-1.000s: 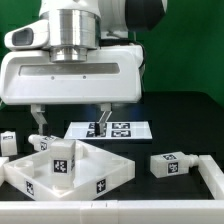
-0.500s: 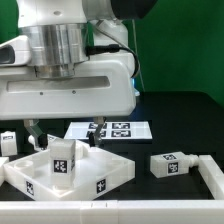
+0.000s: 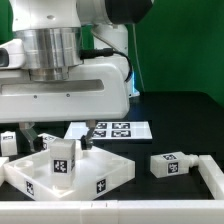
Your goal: Assemble one leg
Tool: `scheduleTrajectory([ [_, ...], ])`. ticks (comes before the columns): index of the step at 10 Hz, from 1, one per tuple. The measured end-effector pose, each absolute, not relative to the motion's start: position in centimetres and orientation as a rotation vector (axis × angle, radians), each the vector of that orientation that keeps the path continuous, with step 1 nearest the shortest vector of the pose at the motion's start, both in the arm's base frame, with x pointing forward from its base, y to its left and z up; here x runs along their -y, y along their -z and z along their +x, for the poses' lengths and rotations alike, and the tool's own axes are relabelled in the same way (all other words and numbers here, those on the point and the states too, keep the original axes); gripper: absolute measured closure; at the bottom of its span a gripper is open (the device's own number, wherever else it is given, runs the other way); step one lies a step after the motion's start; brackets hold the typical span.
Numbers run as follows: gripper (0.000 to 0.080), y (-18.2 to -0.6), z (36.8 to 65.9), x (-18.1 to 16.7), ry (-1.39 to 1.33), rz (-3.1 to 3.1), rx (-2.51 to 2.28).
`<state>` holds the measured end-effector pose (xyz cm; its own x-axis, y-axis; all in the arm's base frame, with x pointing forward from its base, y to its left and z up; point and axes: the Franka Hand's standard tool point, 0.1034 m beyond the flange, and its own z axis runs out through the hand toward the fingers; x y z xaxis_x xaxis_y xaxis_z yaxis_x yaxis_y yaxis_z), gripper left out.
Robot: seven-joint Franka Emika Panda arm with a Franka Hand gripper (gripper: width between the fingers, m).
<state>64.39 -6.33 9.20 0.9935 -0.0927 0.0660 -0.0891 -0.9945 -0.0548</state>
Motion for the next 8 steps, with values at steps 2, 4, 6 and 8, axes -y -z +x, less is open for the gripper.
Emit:
scheduleTrajectory([
  [2,0.0375,-9.2,64.39,6.3,0.106,-3.085,-0.136],
  [4,0.0518,-9.2,64.39,6.29,0.106,-3.084,-0.143],
  [6,0.0518,-9.2,64.4,6.25,0.105,-3.081,-0.177],
  [8,0.0518,-9.17,64.39,6.08,0.1,-3.044,-0.405],
])
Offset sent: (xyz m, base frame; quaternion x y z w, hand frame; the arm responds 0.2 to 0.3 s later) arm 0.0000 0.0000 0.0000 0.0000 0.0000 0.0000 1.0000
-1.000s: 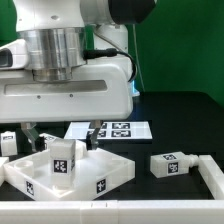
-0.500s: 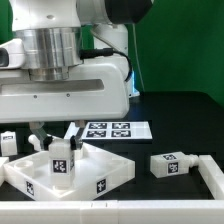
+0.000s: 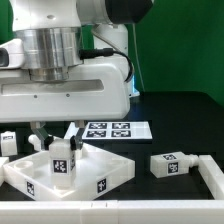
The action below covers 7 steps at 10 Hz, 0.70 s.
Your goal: Assemble one leg
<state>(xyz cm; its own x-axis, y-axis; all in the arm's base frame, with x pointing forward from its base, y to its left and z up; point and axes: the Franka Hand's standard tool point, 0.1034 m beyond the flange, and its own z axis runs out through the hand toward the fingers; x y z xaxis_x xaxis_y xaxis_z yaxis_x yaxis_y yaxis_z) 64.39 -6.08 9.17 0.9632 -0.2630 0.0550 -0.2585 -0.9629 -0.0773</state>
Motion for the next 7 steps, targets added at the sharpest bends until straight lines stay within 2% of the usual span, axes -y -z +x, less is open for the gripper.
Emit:
scheduleTrajectory([
  [7,0.0517,-9.0,64.6,4.7,0.135,-2.517,-1.582],
])
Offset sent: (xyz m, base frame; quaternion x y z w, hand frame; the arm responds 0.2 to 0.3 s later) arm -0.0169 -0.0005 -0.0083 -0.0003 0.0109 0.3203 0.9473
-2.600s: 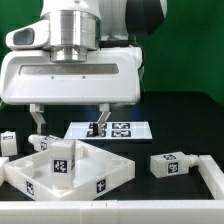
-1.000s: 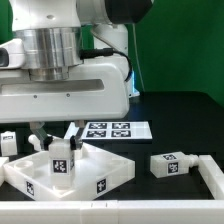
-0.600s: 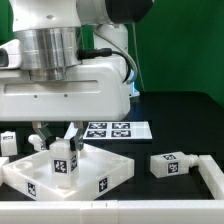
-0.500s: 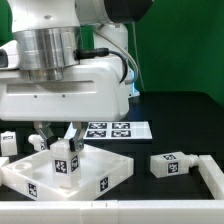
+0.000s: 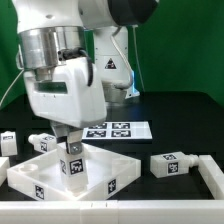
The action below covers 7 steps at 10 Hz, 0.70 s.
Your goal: Assemble one leg
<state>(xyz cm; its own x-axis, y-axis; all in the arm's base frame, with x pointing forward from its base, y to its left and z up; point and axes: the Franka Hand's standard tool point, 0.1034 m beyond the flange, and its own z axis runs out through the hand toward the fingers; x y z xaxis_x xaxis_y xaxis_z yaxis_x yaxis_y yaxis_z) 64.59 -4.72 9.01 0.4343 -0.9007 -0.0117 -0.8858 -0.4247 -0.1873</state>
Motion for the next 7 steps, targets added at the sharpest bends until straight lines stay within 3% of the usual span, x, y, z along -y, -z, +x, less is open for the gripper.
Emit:
scheduleTrajectory([
  [2,0.0517,-9.01,64.59,4.44,0.105,-2.468,-1.654],
  [3,0.0434,-8.96,64.58,4.35,0.103,-2.468,-1.651],
  [4,0.0299,-8.93,64.57,4.33,0.103,-2.476,-1.641],
  [5,0.0299,-8.93,64.57,4.26,0.11,-2.52,-1.575],
  [6,0.0182,-8.87,64.58,4.14,0.124,-2.553,-1.519],
  [7,0.016,-8.71,64.59,4.13,0.164,-2.624,-1.396],
])
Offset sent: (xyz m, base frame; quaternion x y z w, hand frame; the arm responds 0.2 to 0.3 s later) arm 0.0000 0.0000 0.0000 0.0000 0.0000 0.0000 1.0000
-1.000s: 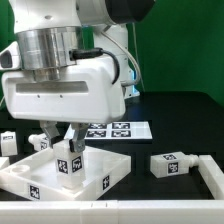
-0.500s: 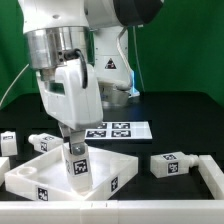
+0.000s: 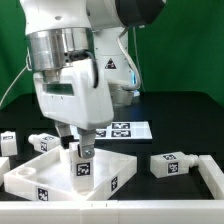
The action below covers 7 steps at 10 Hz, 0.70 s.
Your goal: Assemble one leg
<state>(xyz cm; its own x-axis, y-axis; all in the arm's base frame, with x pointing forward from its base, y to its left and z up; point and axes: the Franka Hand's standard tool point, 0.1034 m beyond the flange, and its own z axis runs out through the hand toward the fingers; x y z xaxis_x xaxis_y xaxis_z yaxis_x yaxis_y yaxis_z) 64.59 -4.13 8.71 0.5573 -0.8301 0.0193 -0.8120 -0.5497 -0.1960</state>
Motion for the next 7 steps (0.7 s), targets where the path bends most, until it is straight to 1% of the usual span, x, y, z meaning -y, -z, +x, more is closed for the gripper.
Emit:
scheduleTrajectory([
  [4,0.015,-8.57,64.51,4.17,0.198,-2.822,-1.0],
  [7,0.015,-8.52,64.89,3.66,0.265,-3.02,-0.462],
])
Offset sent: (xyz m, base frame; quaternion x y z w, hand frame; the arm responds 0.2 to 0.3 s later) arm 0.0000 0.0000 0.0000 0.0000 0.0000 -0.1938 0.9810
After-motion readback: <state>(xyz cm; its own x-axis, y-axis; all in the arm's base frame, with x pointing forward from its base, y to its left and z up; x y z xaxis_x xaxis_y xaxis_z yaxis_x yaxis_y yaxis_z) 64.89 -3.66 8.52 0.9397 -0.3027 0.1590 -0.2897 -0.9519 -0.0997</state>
